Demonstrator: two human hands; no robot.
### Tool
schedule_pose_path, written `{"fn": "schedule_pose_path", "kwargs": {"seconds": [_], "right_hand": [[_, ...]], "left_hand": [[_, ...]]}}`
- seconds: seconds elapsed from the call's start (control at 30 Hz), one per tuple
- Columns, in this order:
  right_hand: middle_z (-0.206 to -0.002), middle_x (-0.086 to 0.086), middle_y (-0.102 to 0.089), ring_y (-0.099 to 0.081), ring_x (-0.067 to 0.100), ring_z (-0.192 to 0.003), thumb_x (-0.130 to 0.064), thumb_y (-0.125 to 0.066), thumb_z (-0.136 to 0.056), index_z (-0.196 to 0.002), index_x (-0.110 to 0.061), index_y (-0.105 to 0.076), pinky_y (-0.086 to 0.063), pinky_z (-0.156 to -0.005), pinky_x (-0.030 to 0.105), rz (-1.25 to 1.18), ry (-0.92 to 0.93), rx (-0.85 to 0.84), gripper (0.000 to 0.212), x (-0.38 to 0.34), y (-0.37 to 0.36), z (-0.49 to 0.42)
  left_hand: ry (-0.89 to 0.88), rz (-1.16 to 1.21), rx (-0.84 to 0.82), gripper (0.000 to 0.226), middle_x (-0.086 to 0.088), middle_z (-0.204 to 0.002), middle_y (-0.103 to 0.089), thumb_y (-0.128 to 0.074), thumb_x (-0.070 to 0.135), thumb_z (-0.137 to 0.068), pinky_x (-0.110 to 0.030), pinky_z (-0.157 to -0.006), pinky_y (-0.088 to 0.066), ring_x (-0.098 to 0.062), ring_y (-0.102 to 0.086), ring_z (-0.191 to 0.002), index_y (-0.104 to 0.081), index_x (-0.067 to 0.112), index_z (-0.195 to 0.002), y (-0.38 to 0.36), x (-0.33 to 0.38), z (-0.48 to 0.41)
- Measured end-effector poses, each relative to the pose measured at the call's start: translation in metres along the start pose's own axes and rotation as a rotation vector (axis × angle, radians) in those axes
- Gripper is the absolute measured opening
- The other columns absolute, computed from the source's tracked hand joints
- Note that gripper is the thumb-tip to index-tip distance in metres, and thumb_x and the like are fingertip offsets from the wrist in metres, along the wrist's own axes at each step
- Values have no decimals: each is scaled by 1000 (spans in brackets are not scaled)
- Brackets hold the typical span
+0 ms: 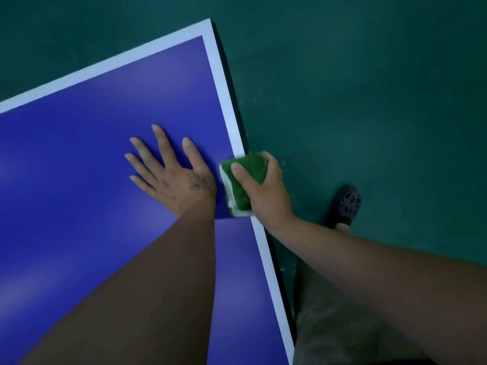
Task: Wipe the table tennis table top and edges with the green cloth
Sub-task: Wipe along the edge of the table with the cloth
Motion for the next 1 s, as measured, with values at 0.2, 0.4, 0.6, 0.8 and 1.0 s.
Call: {"fn": "schedule_pose_path", "kwargs": {"seconds": [0.2,0.4,0.6,0.8,1.0], "right_hand": [[-148,-6,-51,-56,16,-133,-84,-62,-76,-160,-32,-37,-47,-117,50,70,-107,-111,102,72,22,74],[-141,1,-58,-60,20,-128,-77,-69,-75,-153,-25,-46,-48,-115,46,3,-57,-10,97,20,5,34],[-130,12,-70,-70,29,-117,-63,-75,-94,-130,-7,-62,-56,-106,47,63,85,-19,67,-105,-17,-92],[-133,5,-65,-66,24,-120,-57,-76,-96,-135,-19,-52,-52,-110,47,97,85,-35,59,-92,-11,-72],[-148,-6,-56,-57,16,-134,-85,-60,-73,-159,-31,-39,-47,-115,42,102,-55,1,103,-14,1,9]], "left_hand": [[-8,-9,31,64,3,-180,-20,-31,68,-110,-54,-135,-8,-25,-13,-168,-32,43,-168,1,0,0],[-8,-3,13,65,3,-181,-18,-31,68,-109,-54,-135,-7,-25,-11,-168,-31,43,-169,0,0,0],[-5,5,12,64,3,-181,-18,-33,67,-109,-55,-135,-8,-25,-11,-168,-32,42,-168,1,2,0],[-20,11,24,62,0,-180,-22,-39,62,-110,-58,-134,-12,-27,-16,-167,-37,38,-168,4,3,0],[-24,17,2,63,-1,-180,-20,-41,60,-110,-58,-134,-10,-27,-13,-168,-35,37,-169,3,1,-1]]}}
Point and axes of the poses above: each hand's wrist, its own z-axis away from the middle knuckle, its own y-axis out of the back of the hand, x = y × z, the point moved 4 cm from there along -z, towards the middle knuckle
